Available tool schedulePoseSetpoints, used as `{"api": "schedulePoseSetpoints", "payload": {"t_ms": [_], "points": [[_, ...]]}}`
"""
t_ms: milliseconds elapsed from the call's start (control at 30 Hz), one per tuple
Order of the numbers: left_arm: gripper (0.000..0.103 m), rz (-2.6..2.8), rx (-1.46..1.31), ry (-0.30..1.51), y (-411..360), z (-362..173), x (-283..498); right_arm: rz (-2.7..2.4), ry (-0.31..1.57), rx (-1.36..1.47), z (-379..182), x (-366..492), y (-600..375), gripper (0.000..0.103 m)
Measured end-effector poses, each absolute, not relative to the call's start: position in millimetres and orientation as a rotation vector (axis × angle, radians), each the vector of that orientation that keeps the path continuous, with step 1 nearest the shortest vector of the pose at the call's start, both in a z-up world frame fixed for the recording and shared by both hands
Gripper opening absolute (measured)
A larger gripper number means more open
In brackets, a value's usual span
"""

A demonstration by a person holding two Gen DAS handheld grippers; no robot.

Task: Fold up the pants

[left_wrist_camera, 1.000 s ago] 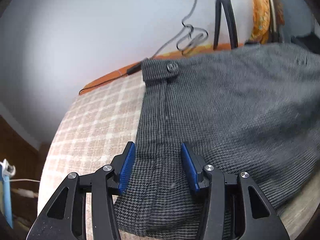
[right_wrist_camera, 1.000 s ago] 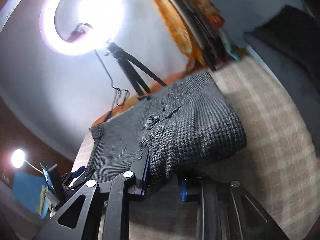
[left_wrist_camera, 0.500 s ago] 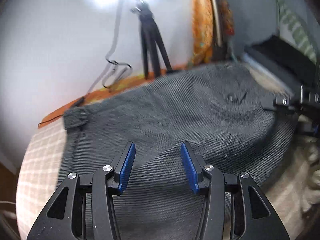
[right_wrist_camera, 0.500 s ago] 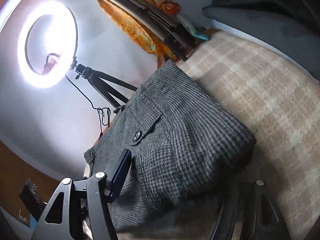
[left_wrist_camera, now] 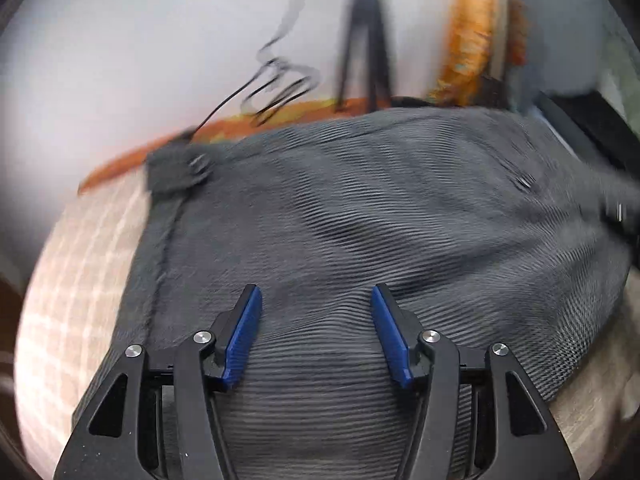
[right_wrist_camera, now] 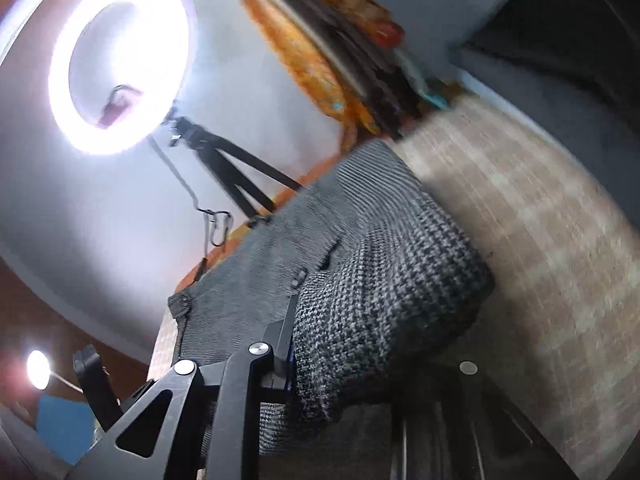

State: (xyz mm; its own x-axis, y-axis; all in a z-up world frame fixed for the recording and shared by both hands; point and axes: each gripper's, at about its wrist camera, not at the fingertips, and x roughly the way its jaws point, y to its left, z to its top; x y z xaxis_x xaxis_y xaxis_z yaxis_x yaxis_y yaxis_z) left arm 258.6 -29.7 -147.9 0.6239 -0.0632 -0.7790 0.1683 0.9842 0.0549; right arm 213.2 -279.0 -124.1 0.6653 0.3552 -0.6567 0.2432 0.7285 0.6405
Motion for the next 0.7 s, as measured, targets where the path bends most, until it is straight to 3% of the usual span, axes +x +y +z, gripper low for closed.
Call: {"api": "schedulePoseSetpoints", "payload": {"t_ms": [267, 500, 700], "points": [[0.054, -0.006, 0.131, 0.833, 26.0, -142.6, 239.0, 0.072, 0.902, 0.758, -139.8, 202.7, -284.5, 0.021], [0.054, -0.137, 0.22, 0.716, -33.8, -121.7, 214.9, 0.059, 0.89, 0.736, -125.8, 208.7, -278.9, 0.021], [0.054, -0.179, 0.324, 0.801, -82.5, -154.7, 224.8, 0.067, 0.877, 0.694, -108.4, 210.6, -272.9, 0.021]]}}
